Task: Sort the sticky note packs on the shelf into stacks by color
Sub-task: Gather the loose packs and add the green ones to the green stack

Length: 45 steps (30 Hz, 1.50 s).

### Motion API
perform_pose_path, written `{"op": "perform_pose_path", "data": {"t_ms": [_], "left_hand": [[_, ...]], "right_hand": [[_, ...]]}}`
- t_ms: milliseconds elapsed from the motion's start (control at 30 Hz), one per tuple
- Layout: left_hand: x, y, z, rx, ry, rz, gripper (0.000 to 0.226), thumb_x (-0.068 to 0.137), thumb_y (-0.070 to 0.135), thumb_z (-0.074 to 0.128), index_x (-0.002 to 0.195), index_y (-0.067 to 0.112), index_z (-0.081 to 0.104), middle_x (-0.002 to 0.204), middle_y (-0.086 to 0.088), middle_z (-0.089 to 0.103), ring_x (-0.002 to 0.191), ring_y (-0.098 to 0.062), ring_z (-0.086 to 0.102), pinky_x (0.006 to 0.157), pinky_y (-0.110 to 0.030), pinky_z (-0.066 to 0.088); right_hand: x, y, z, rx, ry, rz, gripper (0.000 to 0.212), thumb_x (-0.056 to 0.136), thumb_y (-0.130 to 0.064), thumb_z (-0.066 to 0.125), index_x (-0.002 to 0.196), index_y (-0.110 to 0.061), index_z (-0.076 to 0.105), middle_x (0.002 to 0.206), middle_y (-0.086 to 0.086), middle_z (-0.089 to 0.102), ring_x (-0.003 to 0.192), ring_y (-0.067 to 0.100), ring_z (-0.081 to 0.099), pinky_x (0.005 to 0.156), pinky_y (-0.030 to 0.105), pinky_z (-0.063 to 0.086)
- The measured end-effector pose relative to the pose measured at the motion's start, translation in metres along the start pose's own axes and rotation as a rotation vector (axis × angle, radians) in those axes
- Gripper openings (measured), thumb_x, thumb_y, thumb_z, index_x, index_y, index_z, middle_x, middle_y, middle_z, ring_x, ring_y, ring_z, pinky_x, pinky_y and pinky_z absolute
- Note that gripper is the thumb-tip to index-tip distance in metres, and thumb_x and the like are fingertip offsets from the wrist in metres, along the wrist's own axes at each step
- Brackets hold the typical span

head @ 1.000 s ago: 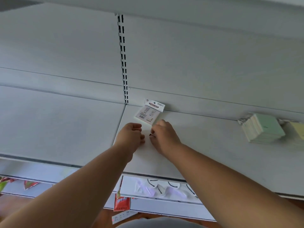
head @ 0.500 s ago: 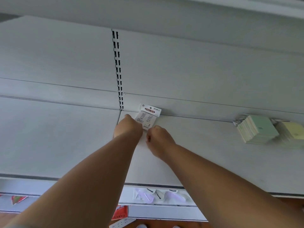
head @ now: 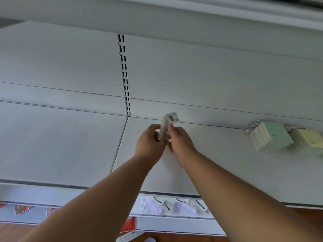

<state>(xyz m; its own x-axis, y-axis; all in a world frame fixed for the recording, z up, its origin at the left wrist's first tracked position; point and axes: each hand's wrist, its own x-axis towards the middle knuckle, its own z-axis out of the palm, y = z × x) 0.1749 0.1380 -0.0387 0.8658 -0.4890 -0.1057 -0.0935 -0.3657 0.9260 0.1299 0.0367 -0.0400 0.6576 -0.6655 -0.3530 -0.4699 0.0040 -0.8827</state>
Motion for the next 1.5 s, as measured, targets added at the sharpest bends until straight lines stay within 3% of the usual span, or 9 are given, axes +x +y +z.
{"op": "perform_pose_path", "data": {"t_ms": [133,233,433,667,833,1033,1167,1333,1500], "left_hand": [[-0.015,0.008,0.025,-0.013,-0.203,0.103,0.047,0.077,0.006,0.067,0.116,0.033,0.066,0.105,0.009,0.062,0.091,-0.002,0.064,0.081,-0.025,0.053],[-0.018,0.017,0.048,-0.085,-0.084,-0.033,0.032,0.083,0.011,0.062,0.111,0.026,0.066,0.104,0.008,0.065,0.088,-0.010,0.065,0.079,-0.028,0.054],[-0.030,0.054,0.108,-0.421,-0.297,-0.200,0.018,0.091,0.008,0.062,0.105,0.017,0.065,0.100,-0.012,0.068,0.088,-0.025,0.068,0.080,-0.038,0.059],[-0.073,0.094,0.214,-0.339,-0.491,-0.086,0.050,0.087,0.003,0.063,0.118,0.041,0.057,0.094,-0.015,0.059,0.076,-0.024,0.063,0.066,-0.033,0.056],[-0.112,0.131,0.305,-0.305,-0.413,-0.052,0.051,0.088,0.005,0.064,0.122,0.042,0.054,0.090,-0.011,0.061,0.067,-0.019,0.064,0.062,-0.030,0.056],[-0.124,0.160,0.370,-0.313,-0.261,-0.053,0.050,0.084,0.005,0.065,0.120,0.039,0.057,0.084,-0.006,0.059,0.063,-0.021,0.062,0.062,-0.034,0.058],[-0.112,0.174,0.364,-0.263,-0.132,-0.039,0.051,0.085,0.009,0.066,0.123,0.041,0.055,0.087,-0.002,0.062,0.064,-0.020,0.064,0.058,-0.029,0.055],[-0.072,0.184,0.336,-0.153,0.003,-0.005,0.050,0.083,0.014,0.066,0.124,0.041,0.055,0.089,0.002,0.065,0.065,-0.018,0.065,0.053,-0.027,0.050],[-0.029,0.181,0.320,-0.004,0.061,-0.006,0.053,0.079,0.021,0.067,0.129,0.033,0.056,0.081,0.009,0.069,0.073,-0.017,0.070,0.071,-0.037,0.058]], "right_hand": [[-0.010,0.009,-0.035,0.348,-0.024,0.075,0.033,0.095,-0.043,0.043,0.112,-0.020,0.061,0.107,0.008,0.069,0.093,0.025,0.069,0.074,0.038,0.056],[-0.018,0.016,-0.075,0.509,0.010,0.070,0.027,0.099,-0.032,0.042,0.114,-0.015,0.058,0.111,0.017,0.066,0.094,0.033,0.067,0.070,0.039,0.056],[-0.032,0.043,-0.156,0.362,0.099,-0.035,0.020,0.096,-0.023,0.049,0.114,-0.022,0.056,0.116,0.011,0.062,0.100,0.032,0.063,0.059,0.033,0.051],[-0.059,0.095,-0.286,0.190,0.306,-0.130,0.048,0.084,-0.010,0.062,0.112,-0.045,0.046,0.100,0.001,0.070,0.090,0.023,0.067,0.076,0.040,0.056],[-0.070,0.119,-0.383,-0.014,0.380,-0.164,0.044,0.084,-0.014,0.061,0.113,-0.043,0.046,0.092,0.007,0.070,0.085,0.028,0.066,0.074,0.042,0.054],[-0.060,0.128,-0.449,-0.183,0.397,-0.186,0.049,0.088,-0.026,0.063,0.132,-0.032,0.044,0.100,-0.002,0.062,0.082,0.012,0.060,0.068,0.026,0.048],[-0.037,0.114,-0.451,-0.149,0.322,-0.209,0.052,0.086,-0.025,0.065,0.133,-0.030,0.045,0.102,-0.005,0.063,0.087,0.012,0.062,0.078,0.032,0.052],[0.003,0.081,-0.430,-0.121,0.322,-0.293,0.028,0.080,-0.016,0.067,0.106,-0.022,0.061,0.094,-0.009,0.065,0.085,0.015,0.064,0.081,0.035,0.054],[0.034,0.055,-0.411,-0.257,0.316,-0.376,0.029,0.076,-0.012,0.066,0.105,-0.015,0.067,0.099,-0.002,0.069,0.095,0.020,0.065,0.088,0.032,0.051]]}}
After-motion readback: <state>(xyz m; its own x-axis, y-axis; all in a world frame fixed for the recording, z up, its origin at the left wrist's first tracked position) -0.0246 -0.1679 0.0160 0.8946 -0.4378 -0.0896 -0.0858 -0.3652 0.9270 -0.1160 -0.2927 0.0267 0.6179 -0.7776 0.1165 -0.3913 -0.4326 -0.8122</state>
